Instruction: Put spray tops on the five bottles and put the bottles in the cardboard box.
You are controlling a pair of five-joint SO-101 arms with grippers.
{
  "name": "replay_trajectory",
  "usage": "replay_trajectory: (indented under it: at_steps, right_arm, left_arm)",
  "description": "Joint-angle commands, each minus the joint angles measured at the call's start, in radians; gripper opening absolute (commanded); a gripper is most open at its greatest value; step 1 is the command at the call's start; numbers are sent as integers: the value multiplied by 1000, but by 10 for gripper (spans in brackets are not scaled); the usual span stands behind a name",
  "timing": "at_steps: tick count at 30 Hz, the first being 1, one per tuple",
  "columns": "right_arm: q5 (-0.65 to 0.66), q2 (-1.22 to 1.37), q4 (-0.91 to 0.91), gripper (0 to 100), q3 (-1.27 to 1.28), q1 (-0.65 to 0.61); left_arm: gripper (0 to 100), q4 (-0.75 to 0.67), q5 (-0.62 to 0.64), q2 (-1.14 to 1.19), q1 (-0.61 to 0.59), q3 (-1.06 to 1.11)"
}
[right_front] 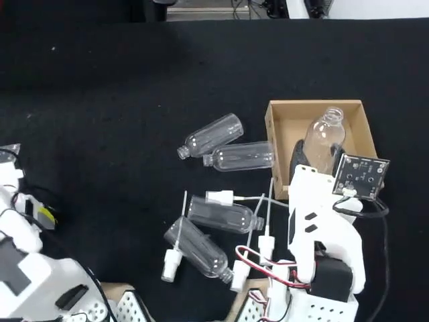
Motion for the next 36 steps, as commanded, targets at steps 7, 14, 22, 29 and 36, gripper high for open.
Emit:
replay_trajectory:
  at_steps: [7,14,22,29,36]
  right_arm:
    - [-5,-16,-20,11,-12,9]
    - [-5,-16,-20,11,-13,9]
    - [5,-16,-20,11,-65,8]
    - [43,-7,-20,11,-142,-235]
    - [75,-5,-169,11,-160,-614]
  left_arm:
    - [216,199,-9,72,21,-223]
    - [207,124,-55,71,58,-102]
    - [33,132,37,9,91,-110]
    - [30,269,144,-361,114,-211]
    - [30,287,517,-698,271,-340]
